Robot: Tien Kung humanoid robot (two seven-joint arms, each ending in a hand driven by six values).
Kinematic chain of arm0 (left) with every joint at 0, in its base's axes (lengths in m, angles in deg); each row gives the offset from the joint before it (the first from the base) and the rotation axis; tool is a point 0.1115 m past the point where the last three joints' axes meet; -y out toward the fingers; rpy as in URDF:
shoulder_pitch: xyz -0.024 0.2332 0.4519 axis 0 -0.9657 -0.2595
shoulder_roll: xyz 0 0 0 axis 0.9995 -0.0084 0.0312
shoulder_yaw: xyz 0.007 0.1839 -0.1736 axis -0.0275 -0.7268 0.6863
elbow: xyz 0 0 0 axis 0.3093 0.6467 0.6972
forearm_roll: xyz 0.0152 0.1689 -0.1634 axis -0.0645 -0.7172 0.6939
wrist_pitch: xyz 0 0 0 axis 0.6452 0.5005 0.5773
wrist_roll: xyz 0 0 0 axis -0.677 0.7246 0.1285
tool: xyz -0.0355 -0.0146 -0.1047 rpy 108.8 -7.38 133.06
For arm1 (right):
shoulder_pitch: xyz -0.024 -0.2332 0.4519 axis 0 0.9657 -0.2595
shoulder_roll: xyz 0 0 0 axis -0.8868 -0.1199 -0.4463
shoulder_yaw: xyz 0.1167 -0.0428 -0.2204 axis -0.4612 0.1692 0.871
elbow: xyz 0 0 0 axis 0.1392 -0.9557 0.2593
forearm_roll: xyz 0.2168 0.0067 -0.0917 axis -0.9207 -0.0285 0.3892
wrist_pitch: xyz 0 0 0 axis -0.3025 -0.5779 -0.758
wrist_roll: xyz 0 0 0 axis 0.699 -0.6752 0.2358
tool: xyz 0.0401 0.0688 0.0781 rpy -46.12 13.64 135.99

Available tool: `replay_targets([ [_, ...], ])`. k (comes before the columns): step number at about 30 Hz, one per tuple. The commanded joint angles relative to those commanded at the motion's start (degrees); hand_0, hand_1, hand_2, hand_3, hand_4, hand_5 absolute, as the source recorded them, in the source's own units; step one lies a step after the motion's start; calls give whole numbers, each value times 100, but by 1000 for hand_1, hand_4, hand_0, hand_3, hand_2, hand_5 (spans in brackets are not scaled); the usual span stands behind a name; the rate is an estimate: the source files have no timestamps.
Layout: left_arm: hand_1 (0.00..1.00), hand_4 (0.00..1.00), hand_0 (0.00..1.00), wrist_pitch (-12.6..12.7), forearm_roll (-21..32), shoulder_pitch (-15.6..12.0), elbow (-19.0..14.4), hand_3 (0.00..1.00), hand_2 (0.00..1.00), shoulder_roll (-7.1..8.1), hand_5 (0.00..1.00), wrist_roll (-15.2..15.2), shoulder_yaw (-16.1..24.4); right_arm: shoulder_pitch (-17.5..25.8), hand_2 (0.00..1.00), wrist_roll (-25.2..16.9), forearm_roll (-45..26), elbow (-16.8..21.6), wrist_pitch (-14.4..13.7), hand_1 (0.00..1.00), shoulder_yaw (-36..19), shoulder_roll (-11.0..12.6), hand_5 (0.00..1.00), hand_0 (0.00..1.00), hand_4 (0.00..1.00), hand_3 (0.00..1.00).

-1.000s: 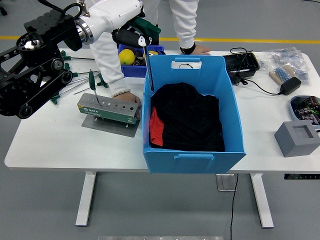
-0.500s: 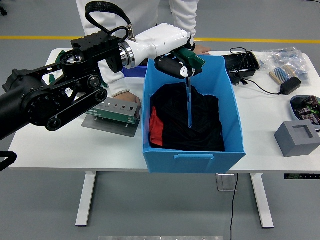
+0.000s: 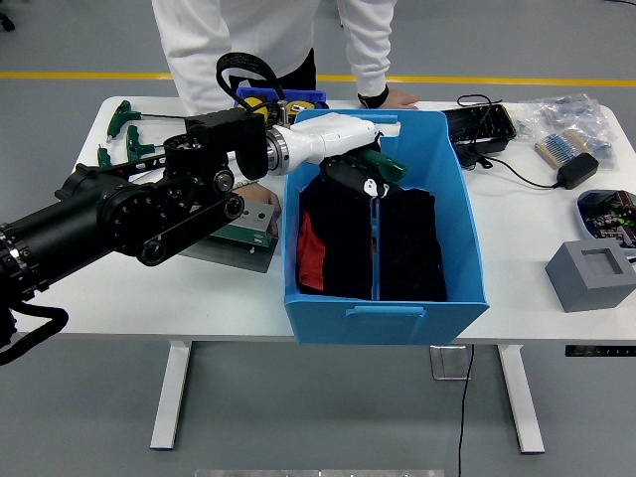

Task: Lift tool from toolbox,place it in box,lift tool from toolbox,place it in box

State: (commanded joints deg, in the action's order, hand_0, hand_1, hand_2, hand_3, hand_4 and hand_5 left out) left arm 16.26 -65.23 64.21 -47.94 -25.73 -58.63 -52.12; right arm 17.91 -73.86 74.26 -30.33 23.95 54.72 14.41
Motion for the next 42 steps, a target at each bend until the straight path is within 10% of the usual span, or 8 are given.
replay_targets([
  [10,2,628,137,-58,260,117,441,61,50,-467,533,-113,-477,-82,763,-20,193,0,9,701,-64,36,691,702,821,587],
  [11,225,792,300,-47,255,120,452,370,280,-498,782,-140,-494,-90,764,-11,235,0,11,701,-87,38,691,703,820,587],
  [16,225,792,300,26,255,147,610,370,280,-585,782,-316,-538,-133,764,31,447,0,27,701,-191,54,691,703,820,587],
  [17,520,870,475,70,276,144,637,641,612,-585,805,-355,-537,-140,762,36,473,0,25,701,-205,57,688,703,820,586],
  [42,788,925,794,1198,98,-72,272,811,877,-585,794,-1148,-36,-162,761,-36,159,0,18,694,162,109,688,699,818,585],
])
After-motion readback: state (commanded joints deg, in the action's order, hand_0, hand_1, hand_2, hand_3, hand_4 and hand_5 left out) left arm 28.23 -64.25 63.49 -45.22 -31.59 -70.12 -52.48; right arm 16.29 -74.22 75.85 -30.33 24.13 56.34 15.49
